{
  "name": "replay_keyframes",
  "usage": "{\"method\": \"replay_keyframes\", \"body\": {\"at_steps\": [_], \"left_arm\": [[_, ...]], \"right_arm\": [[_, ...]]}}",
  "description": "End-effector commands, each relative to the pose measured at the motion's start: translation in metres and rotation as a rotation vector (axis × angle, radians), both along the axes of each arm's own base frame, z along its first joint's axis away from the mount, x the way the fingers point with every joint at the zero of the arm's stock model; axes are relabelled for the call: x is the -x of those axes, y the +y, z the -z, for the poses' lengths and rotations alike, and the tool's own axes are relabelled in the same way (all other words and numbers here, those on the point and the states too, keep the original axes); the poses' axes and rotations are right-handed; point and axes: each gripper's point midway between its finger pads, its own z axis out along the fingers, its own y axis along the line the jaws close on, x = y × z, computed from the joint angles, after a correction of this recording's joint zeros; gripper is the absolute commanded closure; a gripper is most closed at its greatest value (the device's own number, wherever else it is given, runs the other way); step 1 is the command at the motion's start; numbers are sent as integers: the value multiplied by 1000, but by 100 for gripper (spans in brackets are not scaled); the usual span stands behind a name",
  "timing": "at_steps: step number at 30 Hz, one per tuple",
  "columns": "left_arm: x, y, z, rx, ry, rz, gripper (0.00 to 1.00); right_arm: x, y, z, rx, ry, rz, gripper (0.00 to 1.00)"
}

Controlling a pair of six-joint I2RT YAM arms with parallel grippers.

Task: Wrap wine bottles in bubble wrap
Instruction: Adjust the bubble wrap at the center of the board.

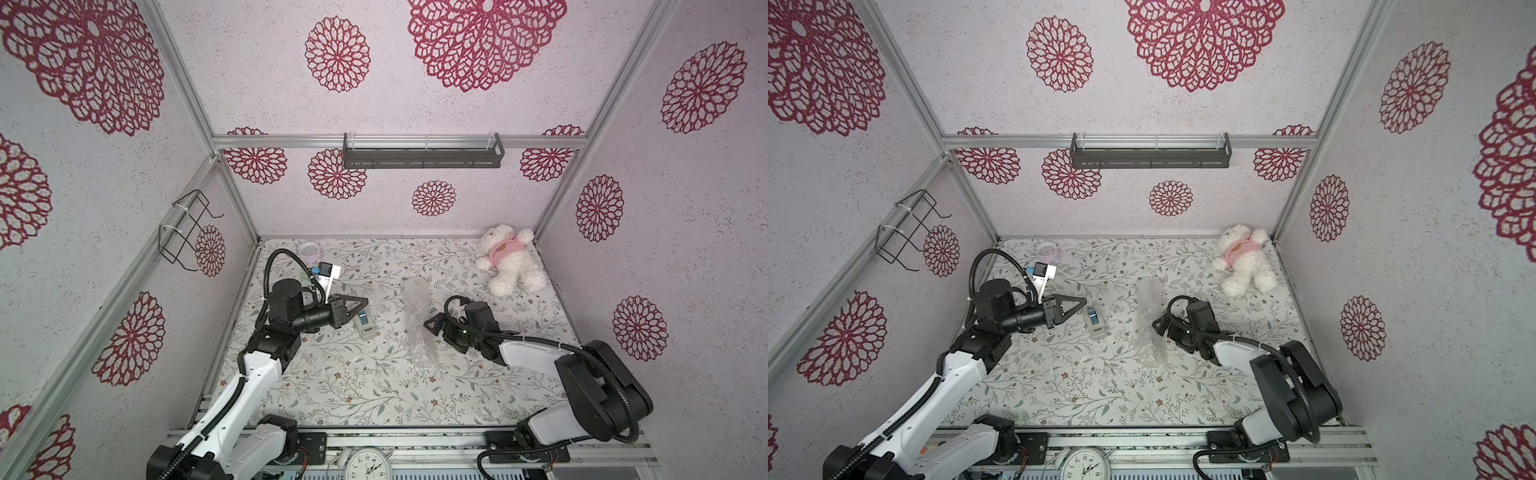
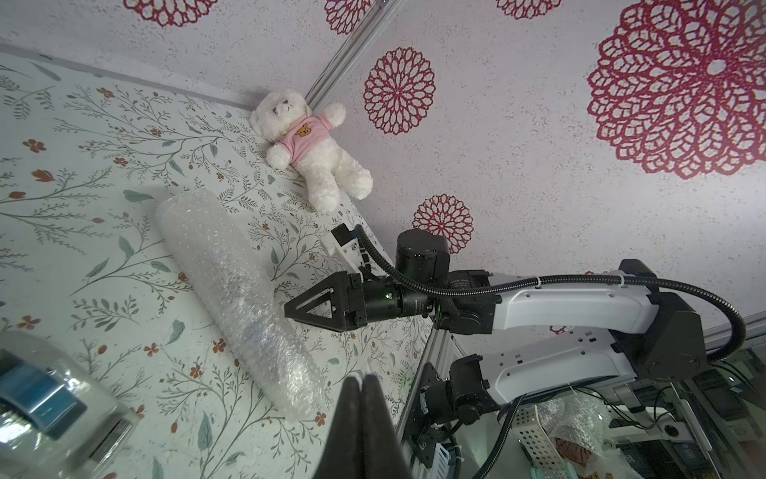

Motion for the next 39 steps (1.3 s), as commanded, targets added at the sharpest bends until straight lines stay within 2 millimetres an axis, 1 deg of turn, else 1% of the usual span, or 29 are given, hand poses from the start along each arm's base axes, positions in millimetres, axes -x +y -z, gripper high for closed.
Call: {"method": "replay_keyframes", "body": {"at_steps": [1, 4, 13, 19, 23, 24, 27, 29, 33, 35, 37, 39], "left_arm": [[-1, 0, -3, -2, -29, 6, 100], [-2, 1, -1, -9, -26, 2, 100], [-5, 2, 3, -21, -15, -10, 100], [-1, 6, 4, -32, -23, -27, 100], [2, 9, 2, -38, -33, -37, 100], [3, 10, 3, -41, -31, -40, 100], [3, 14, 7, -51, -20, -62, 100], [-1, 21, 14, -72, 14, -106, 100], [-12, 42, 30, -90, 111, -213, 100], [-17, 52, 37, -67, 164, -259, 100], [-22, 58, 44, -34, 212, -297, 100], [-24, 59, 49, 3, 240, -315, 100]], "right_arm": [[-8, 13, -9, -53, 9, -37, 1], [-6, 12, 2, -28, 55, -35, 1], [8, 25, 28, 2, 187, -92, 1], [13, 31, 39, 22, 250, -106, 1], [14, 30, 44, 44, 268, -108, 1], [14, 30, 43, 62, 261, -114, 3], [13, 31, 39, 142, 233, -156, 16], [14, 34, 37, 192, 223, -188, 24], [21, 40, 43, 279, 218, -230, 33], [25, 45, 46, 333, 208, -251, 39], [25, 50, 44, 375, 180, -271, 43], [25, 57, 41, 402, 147, -288, 46]]}}
